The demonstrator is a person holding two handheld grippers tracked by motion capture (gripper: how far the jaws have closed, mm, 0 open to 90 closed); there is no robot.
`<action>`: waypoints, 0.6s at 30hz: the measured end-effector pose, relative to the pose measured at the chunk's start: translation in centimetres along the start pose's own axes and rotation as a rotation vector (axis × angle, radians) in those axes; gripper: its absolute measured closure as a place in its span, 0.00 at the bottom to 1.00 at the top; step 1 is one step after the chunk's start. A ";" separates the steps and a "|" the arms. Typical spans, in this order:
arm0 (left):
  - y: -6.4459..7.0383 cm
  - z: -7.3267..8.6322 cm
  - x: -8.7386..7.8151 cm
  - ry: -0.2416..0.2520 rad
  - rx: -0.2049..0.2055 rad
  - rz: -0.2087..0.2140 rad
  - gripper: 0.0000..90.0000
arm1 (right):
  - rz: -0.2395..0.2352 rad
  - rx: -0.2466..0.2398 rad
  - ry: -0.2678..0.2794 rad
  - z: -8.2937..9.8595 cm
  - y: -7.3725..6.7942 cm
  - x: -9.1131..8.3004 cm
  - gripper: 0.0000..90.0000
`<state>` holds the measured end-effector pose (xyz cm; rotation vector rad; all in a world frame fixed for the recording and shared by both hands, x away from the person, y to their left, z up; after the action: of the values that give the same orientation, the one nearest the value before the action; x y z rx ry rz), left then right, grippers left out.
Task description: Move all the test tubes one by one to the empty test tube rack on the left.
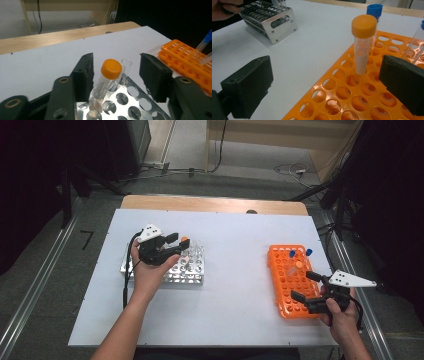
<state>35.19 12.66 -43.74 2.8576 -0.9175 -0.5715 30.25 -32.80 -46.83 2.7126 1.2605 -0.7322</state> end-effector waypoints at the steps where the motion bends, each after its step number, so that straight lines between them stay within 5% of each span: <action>1: 0.2 0.0 -0.2 0.004 0.004 0.008 0.42 | 0.005 0.001 -0.005 0.0 0.1 0.1 0.00; 15: 3.0 1.2 -4.0 0.033 0.012 0.097 0.11 | 0.048 0.068 -0.014 -0.6 0.9 1.6 0.06; 18: 3.6 1.5 -4.6 0.017 0.019 0.084 0.05 | 0.069 0.085 -0.024 -0.7 1.2 2.1 0.12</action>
<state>29.21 12.43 -42.95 2.8201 -1.0402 -0.5317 32.54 -31.92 -47.26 2.7893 1.1498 -0.8258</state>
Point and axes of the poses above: each handheld gripper's, and its own axes: x roughly forward along the jaws, z roughly out of its underside, y roughly to its right, the point moved 4 cm from there along x, roughly forward along the jaws
